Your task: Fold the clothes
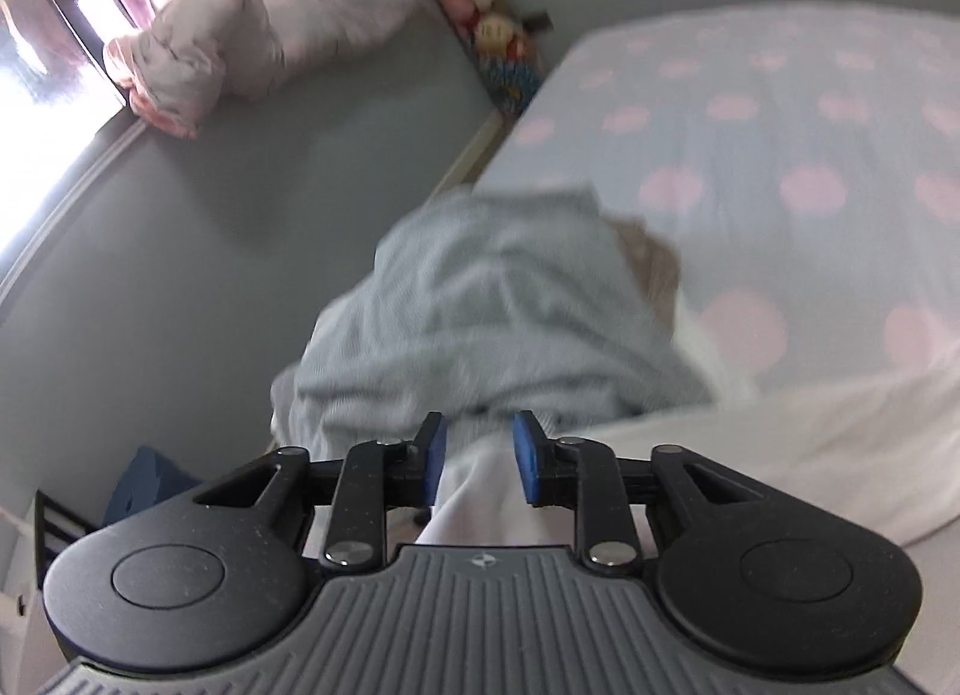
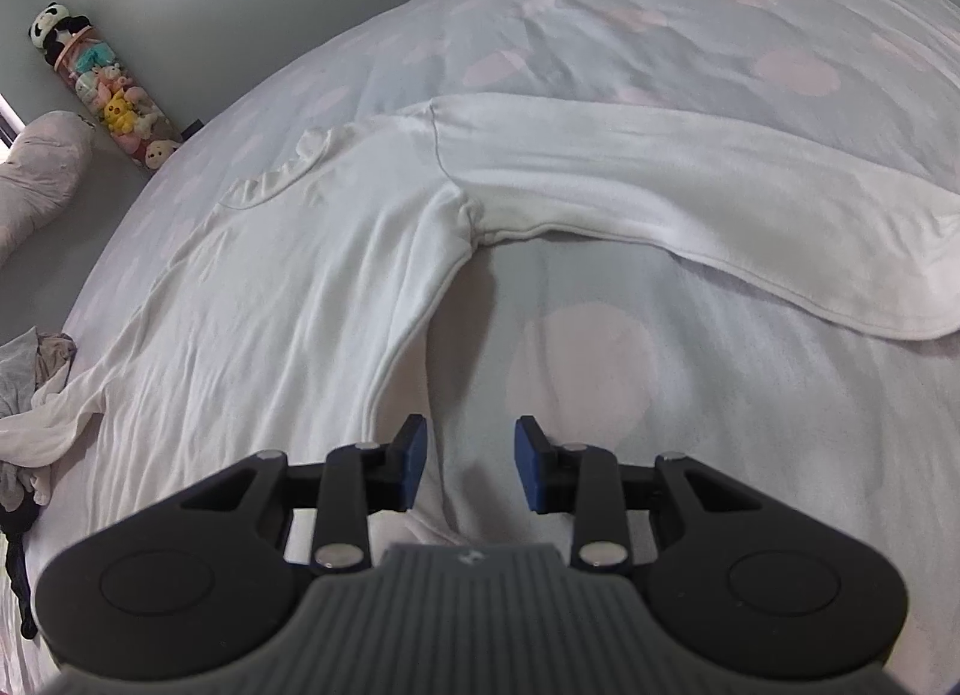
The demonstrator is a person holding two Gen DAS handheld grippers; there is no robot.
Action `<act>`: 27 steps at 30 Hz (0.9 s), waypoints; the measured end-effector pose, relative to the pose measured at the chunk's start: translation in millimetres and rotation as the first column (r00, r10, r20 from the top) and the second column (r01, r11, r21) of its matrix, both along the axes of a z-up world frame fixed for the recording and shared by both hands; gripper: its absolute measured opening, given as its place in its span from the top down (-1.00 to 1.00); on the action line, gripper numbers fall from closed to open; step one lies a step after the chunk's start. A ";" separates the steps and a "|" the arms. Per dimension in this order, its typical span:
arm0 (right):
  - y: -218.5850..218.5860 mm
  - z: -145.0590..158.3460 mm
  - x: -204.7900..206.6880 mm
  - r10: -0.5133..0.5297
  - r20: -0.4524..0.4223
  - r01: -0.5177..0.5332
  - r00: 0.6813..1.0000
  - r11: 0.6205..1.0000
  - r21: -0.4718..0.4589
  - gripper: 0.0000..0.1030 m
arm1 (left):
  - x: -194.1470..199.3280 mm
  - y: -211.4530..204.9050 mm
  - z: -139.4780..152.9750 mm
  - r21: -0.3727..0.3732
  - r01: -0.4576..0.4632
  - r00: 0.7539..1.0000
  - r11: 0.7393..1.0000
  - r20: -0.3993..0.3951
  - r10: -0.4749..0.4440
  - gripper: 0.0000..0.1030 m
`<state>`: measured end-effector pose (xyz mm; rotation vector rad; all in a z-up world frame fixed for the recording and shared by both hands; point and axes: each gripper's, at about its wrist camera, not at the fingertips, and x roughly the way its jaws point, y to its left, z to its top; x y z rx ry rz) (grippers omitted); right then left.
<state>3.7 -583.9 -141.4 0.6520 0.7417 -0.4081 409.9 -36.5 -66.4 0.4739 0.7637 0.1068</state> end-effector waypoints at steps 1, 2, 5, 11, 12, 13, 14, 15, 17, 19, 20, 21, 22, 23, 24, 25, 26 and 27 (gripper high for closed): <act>-0.9 2.3 -0.1 0.003 0.003 -0.003 1.000 1.000 -0.006 0.31 | -1.8 -4.7 5.7 -0.007 0.013 1.000 1.000 0.019 -0.013 0.46; -2.6 5.8 1.8 0.013 0.004 -0.013 1.000 1.000 -0.021 0.31 | -2.7 -13.1 11.5 -0.016 0.036 0.999 0.999 0.033 -0.036 0.43; -10.1 17.2 11.4 0.051 0.001 -0.051 0.999 0.996 -0.073 0.31 | -4.0 -42.2 18.8 -0.081 0.152 0.988 0.985 0.029 -0.150 0.33; -38.6 34.0 53.3 0.141 -0.032 -0.145 0.989 0.974 -0.174 0.31 | -4.7 -129.4 -9.6 -0.230 0.411 0.897 0.882 -0.074 -0.437 0.33; -43.6 35.0 61.8 0.158 -0.040 -0.162 0.987 0.968 -0.192 0.31 | -1.9 -144.5 -19.0 -0.234 0.434 0.882 0.870 -0.085 -0.463 0.33; -48.6 36.0 70.4 0.173 -0.048 -0.180 0.984 0.961 -0.211 0.31 | 1.1 -159.5 -28.5 -0.236 0.457 0.867 0.858 -0.096 -0.488 0.33; -53.9 36.8 80.3 0.189 -0.052 -0.196 0.981 0.954 -0.226 0.31 | 4.1 -174.5 -38.0 -0.238 0.479 0.852 0.845 -0.107 -0.513 0.33; -59.4 37.1 89.9 0.200 -0.052 -0.207 0.978 0.950 -0.236 0.31 | 7.1 -187.5 -47.4 -0.233 0.493 0.842 0.838 -0.115 -0.528 0.33; -72.5 36.1 107.3 0.213 -0.040 -0.216 0.976 0.945 -0.246 0.31 | 13.9 -211.2 -66.3 -0.244 0.513 0.822 0.823 -0.133 -0.553 0.33; -84.6 33.6 125.1 0.223 -0.039 -0.226 0.974 0.940 -0.258 0.26 | 23.6 -229.1 -85.9 -0.251 0.516 0.812 0.819 -0.160 -0.561 0.33; -90.9 31.5 135.4 0.229 -0.040 -0.232 0.973 0.936 -0.264 0.20 | 27.9 -236.1 -95.2 -0.250 0.515 0.811 0.820 -0.170 -0.560 0.33; -97.3 29.1 146.0 0.236 -0.042 -0.238 0.971 0.933 -0.270 0.19 | 32.1 -242.9 -104.4 -0.248 0.512 0.810 0.822 -0.179 -0.559 0.33; -103.7 26.7 156.6 0.242 -0.044 -0.244 0.969 0.929 -0.276 0.19 | 37.2 -246.2 -112.4 -0.257 0.503 0.812 0.825 -0.187 -0.553 0.33; -110.6 23.8 166.1 0.238 -0.041 -0.240 0.970 0.930 -0.277 0.19 | 42.5 -249.0 -120.3 -0.268 0.493 0.814 0.828 -0.196 -0.547 0.33; -117.6 20.8 175.3 0.232 -0.036 -0.233 0.972 0.933 -0.275 0.19 | 46.8 -250.1 -127.0 -0.282 0.480 0.816 0.830 -0.202 -0.541 0.33; -124.6 17.8 184.5 0.226 -0.032 -0.226 0.974 0.935 -0.273 0.19 | 49.4 -249.6 -131.8 -0.299 0.473 0.819 0.829 -0.198 -0.539 0.33; -131.6 14.7 193.7 0.220 -0.027 -0.219 0.975 0.937 -0.272 0.19 | 51.8 -248.9 -136.3 -0.316 0.466 0.821 0.826 -0.193 -0.537 0.33; -137.5 11.3 201.3 0.211 -0.020 -0.209 0.977 0.942 -0.263 0.19 | 52.1 -246.1 -137.4 -0.337 0.463 0.824 0.820 -0.176 -0.538 0.33</act>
